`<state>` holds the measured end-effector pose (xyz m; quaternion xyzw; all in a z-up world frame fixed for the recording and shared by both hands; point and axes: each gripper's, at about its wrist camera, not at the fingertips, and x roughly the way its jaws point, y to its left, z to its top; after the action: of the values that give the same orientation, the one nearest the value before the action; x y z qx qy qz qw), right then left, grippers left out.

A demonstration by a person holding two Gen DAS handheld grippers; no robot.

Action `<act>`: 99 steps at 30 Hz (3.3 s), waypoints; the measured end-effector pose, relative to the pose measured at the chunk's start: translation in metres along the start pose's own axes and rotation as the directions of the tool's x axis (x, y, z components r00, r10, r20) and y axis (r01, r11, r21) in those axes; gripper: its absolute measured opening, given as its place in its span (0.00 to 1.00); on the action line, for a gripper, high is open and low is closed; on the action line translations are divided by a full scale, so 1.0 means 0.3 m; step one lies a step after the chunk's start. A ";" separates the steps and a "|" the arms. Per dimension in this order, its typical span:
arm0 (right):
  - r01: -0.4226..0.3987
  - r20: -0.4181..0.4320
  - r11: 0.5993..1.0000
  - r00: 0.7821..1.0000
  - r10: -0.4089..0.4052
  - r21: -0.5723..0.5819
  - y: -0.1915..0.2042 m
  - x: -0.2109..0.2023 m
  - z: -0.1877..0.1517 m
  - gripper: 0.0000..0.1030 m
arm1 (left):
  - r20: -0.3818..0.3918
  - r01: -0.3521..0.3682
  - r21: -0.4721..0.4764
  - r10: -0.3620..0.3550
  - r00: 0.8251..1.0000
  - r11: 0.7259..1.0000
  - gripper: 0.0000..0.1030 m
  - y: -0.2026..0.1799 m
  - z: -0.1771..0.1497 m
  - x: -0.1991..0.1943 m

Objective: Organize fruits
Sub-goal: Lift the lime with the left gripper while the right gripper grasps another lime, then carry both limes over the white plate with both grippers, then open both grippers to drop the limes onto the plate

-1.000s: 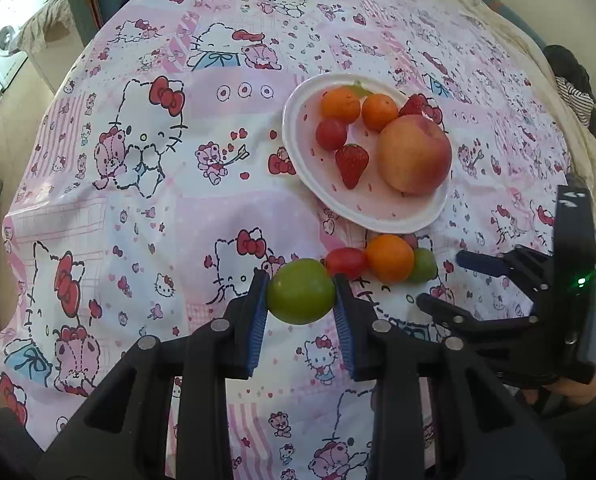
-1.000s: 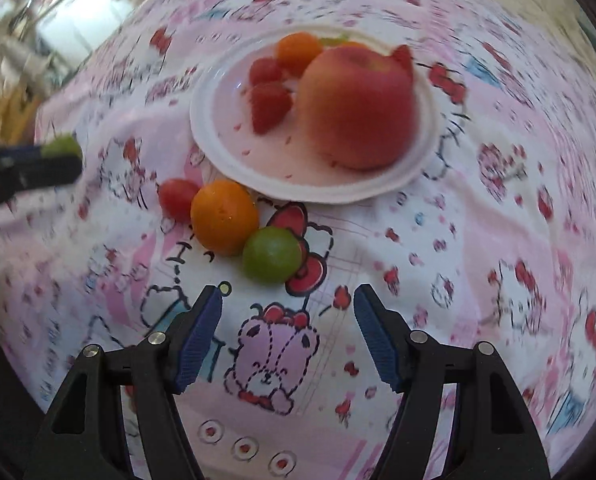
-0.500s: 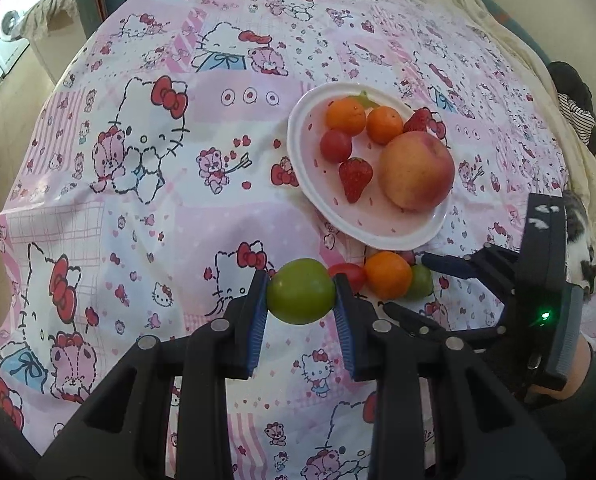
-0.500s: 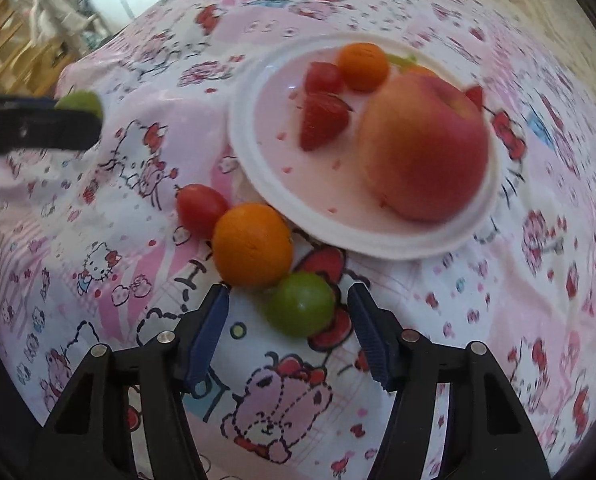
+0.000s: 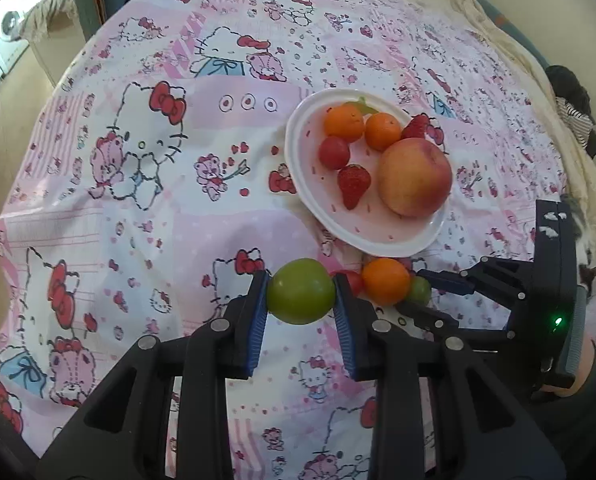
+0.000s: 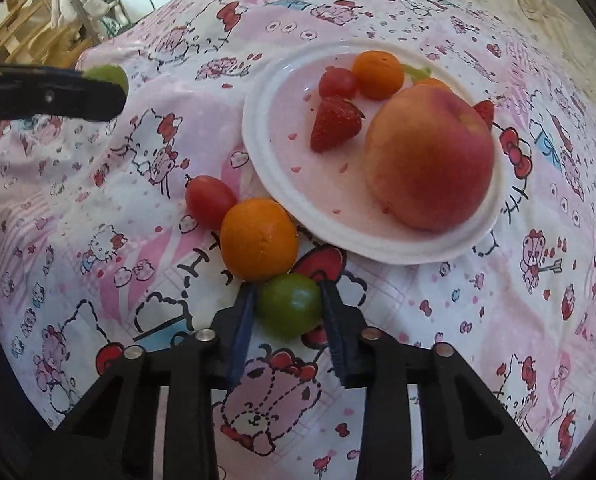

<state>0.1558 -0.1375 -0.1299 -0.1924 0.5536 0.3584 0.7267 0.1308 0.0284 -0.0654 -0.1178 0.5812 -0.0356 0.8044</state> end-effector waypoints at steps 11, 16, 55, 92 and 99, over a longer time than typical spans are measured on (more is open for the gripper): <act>-0.040 0.081 0.993 0.996 0.031 0.111 -0.032 -0.121 -0.041 0.33 | 0.013 -0.006 -0.021 0.007 1.000 1.000 0.27 0.011 0.000 -0.005; -0.076 0.138 0.976 0.989 0.048 0.206 -0.060 -0.180 -0.045 0.33 | 0.015 -0.008 -0.043 0.008 1.000 0.999 0.27 0.032 -0.001 -0.001; -0.227 0.300 0.783 0.952 0.055 0.579 -0.543 -0.110 0.170 0.33 | 0.029 0.029 0.103 -0.032 0.999 0.994 0.27 -0.084 0.395 0.226; -0.261 0.302 0.760 0.949 0.089 0.596 -0.559 -0.071 0.164 0.72 | 0.037 -0.023 0.180 0.016 0.999 0.983 0.68 -0.126 0.387 0.292; -0.295 0.346 0.751 0.934 0.094 0.591 -0.558 -0.108 0.168 0.74 | 0.070 -0.007 0.169 -0.004 0.998 0.986 0.69 -0.132 0.393 0.251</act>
<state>0.3081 -0.2253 -0.1033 0.1785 0.5444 0.2498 0.7806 0.2694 -0.0073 -0.0910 -0.0498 0.5477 -0.0801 0.8314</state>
